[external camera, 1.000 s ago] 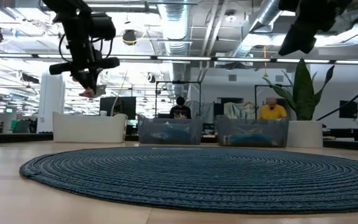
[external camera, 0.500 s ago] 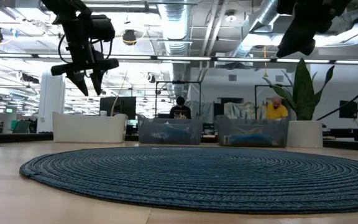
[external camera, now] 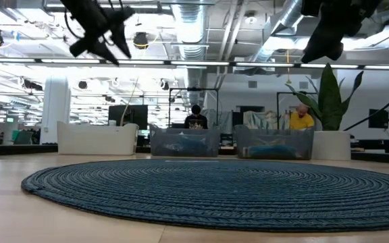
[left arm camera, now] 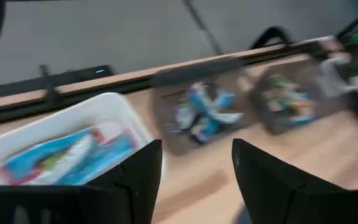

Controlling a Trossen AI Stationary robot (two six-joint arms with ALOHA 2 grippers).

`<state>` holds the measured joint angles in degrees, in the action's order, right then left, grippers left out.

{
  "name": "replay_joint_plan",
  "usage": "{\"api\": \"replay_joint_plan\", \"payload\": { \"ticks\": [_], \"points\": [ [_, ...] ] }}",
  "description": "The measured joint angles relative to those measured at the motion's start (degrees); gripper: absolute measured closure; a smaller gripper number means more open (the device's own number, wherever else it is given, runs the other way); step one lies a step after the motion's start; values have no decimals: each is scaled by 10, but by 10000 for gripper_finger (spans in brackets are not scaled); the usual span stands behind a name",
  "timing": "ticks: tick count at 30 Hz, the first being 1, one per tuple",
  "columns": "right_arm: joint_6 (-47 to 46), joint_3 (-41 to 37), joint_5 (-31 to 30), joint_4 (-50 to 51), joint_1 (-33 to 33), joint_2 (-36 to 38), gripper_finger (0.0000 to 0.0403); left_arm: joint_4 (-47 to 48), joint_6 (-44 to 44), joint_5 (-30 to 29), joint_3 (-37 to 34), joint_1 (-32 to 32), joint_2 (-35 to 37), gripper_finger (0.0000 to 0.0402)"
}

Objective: Pick and place Granola Bars by type
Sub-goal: Return to Home Position

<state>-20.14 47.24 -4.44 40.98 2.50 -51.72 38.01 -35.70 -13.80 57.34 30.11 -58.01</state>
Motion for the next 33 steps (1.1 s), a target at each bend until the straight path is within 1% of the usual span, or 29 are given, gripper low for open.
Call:
{"api": "replay_joint_plan", "payload": {
  "ticks": [3,6,9,10,12,13,15,17,19,23,25,28,31,33],
  "points": [
    [-9,0,1,-12,0,0,284,-12,-25,10,0,-29,25,214],
    [-19,0,0,-28,0,0,284,0,-34,15,0,-42,40,214],
    [9,0,-2,-55,2,0,284,3,-50,30,0,-50,48,214],
    [29,0,-2,-65,5,0,284,2,-41,29,0,-55,50,214],
    [66,0,-2,-80,17,0,284,-7,26,22,0,-73,52,214],
    [79,0,-2,-79,23,2,284,-20,62,18,-3,-87,52,214],
    [92,-15,-2,-93,30,13,284,-62,102,15,-18,-117,53,214],
    [91,-50,-2,-121,37,31,284,-121,140,15,-42,-146,58,214],
    [90,-92,-2,-166,44,57,284,-214,181,25,-80,-172,74,214],
    [82,-164,0,-238,56,124,284,-380,227,69,-185,-213,138,214],
    [81,-183,-1,-243,63,159,284,-401,224,82,-233,-231,185,214],
    [89,-206,0,-260,69,201,284,-408,216,77,-286,-262,247,214],
    [133,-234,0,-320,69,240,284,-414,229,38,-314,-294,296,214],
    [156,-260,1,-383,69,265,284,-415,244,9,-325,-311,321,214]
  ]
}}
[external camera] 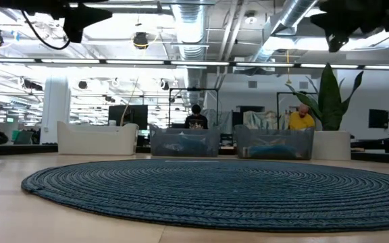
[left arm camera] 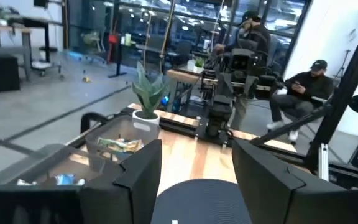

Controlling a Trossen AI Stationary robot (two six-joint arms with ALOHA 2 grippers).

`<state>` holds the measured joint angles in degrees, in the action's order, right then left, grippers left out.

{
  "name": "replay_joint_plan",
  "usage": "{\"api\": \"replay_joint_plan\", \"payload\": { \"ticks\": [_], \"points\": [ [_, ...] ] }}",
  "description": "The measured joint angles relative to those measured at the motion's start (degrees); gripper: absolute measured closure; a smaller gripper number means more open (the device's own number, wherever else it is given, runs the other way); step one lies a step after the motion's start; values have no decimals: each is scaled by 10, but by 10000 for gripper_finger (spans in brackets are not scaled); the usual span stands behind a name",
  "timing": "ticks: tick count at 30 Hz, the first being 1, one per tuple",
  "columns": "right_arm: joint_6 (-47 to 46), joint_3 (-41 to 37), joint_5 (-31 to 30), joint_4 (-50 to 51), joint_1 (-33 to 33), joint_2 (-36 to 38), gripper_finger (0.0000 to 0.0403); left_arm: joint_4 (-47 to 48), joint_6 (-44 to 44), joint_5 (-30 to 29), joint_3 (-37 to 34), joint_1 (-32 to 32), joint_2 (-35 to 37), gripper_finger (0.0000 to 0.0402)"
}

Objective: Pick and place Granola Bars by type
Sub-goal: Return to Home Position

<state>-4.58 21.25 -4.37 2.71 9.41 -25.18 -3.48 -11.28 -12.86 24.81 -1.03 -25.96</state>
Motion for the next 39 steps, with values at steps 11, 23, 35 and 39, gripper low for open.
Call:
{"api": "replay_joint_plan", "payload": {
  "ticks": [11,23,35,39],
  "points": [
    [16,-128,75,-168,-2,80,284,-7,41,-22,-56,-45,80,214],
    [16,-205,109,-244,-2,142,284,-50,50,-10,-129,-61,138,214],
    [16,-206,109,-211,-3,171,284,-113,43,-10,-213,-76,193,214],
    [16,-206,109,-210,-14,171,284,-117,42,-10,-235,-75,213,214]
  ]
}}
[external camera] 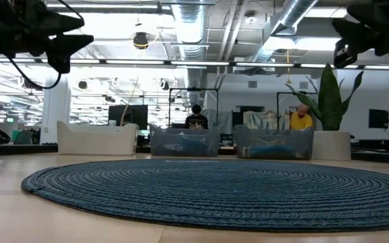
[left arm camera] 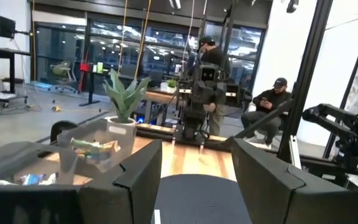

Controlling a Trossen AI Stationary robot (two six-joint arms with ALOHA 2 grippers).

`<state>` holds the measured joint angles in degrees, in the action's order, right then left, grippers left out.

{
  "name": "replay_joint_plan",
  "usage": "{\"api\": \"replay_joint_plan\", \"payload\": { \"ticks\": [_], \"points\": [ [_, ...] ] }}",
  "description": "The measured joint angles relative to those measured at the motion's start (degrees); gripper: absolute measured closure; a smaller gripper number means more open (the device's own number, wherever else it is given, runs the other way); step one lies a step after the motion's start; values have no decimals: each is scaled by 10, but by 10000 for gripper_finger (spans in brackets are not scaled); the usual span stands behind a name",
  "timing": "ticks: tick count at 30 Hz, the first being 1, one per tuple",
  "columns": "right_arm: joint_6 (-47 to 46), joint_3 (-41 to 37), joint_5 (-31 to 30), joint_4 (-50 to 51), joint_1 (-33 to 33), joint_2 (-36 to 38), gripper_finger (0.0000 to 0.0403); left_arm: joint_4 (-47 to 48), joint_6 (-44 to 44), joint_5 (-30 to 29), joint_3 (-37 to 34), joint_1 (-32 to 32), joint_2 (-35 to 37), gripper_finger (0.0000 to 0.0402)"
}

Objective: Pick and place Granola Bars by type
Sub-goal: Return to Home Position

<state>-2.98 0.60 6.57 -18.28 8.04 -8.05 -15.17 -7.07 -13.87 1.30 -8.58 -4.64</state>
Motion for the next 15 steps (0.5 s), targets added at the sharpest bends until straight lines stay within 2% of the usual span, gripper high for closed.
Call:
{"api": "replay_joint_plan", "payload": {
  "ticks": [4,10,15],
  "points": [
    [0,0,28,9,-19,0,284,-8,1,0,-7,0,12,214],
    [-7,0,45,52,-48,0,284,41,-18,2,-7,0,15,214],
    [-25,0,71,86,-65,0,284,87,-58,44,-7,0,15,214]
  ]
}}
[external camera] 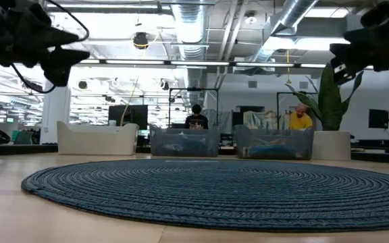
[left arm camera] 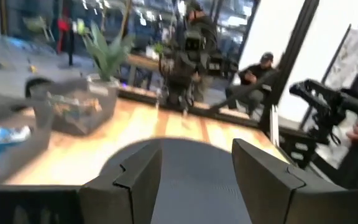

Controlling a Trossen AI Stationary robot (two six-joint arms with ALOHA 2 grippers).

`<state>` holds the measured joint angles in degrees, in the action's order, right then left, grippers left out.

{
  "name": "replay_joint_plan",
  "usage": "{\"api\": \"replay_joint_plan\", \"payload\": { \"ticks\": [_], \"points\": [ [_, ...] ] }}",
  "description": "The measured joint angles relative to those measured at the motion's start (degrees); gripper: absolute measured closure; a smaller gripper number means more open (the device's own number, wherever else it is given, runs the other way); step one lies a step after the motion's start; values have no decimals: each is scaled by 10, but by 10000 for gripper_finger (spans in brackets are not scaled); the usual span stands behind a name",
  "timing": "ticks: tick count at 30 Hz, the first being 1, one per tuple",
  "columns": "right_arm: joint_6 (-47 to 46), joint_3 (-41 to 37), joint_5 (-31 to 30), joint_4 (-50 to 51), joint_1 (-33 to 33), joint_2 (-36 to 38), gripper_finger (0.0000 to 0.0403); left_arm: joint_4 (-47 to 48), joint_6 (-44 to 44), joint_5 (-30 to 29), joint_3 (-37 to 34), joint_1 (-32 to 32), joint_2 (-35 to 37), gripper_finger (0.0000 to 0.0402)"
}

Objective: Pick and place Granola Bars by type
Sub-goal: Return to Home Position

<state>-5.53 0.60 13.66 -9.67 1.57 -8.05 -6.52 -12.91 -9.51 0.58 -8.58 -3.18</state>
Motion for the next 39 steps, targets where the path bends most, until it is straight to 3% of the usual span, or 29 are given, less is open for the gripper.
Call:
{"api": "replay_joint_plan", "payload": {
  "ticks": [9,19,24,39],
  "points": [
    [-5,0,-5,74,-1,0,284,33,5,18,0,0,-2,214],
    [-7,1,-33,80,-1,-3,284,36,-18,31,-1,0,-2,214],
    [-51,1,-33,80,-1,-3,284,36,-27,31,-1,0,-2,214],
    [-50,1,-33,79,-1,-3,284,36,-20,31,-2,0,-2,214]
  ]
}}
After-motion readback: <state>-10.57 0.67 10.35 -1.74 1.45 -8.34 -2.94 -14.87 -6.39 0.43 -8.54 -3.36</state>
